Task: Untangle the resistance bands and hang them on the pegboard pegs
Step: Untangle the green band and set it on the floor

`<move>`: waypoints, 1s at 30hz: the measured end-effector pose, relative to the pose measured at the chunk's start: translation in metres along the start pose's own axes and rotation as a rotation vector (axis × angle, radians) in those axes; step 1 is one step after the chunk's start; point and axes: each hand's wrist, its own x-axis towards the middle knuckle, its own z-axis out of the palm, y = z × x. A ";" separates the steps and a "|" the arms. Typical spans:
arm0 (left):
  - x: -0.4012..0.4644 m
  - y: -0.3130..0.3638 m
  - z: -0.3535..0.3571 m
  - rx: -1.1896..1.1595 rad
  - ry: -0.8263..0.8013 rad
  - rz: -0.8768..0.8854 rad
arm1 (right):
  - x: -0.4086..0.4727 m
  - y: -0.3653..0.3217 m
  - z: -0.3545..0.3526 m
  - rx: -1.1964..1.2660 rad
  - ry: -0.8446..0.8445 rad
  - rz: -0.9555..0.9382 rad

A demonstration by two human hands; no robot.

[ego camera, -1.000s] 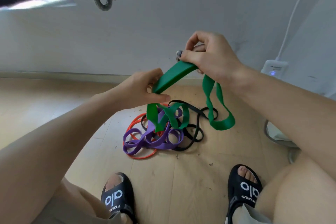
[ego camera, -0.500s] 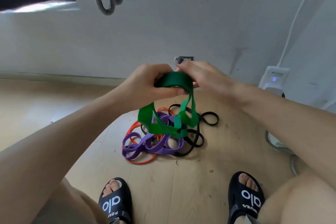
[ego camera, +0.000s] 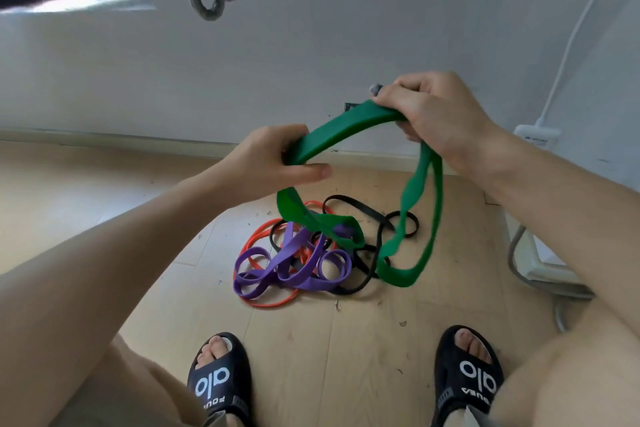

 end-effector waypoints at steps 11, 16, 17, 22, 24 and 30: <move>-0.003 0.040 0.002 0.031 0.152 0.174 | -0.009 -0.001 0.024 0.047 -0.350 0.018; -0.002 0.027 -0.001 0.033 0.041 0.129 | -0.006 -0.006 0.027 -0.106 -0.208 -0.076; -0.002 0.024 0.000 0.026 0.012 0.131 | -0.006 -0.007 0.027 -0.103 -0.190 -0.074; -0.001 -0.002 0.011 0.112 -0.089 0.104 | -0.006 -0.011 0.019 -0.035 -0.101 -0.078; -0.001 -0.013 0.014 0.170 -0.141 0.082 | -0.006 -0.010 0.012 0.001 -0.065 -0.071; -0.007 0.010 -0.004 0.116 0.076 0.117 | -0.005 0.003 -0.005 -0.089 -0.103 0.010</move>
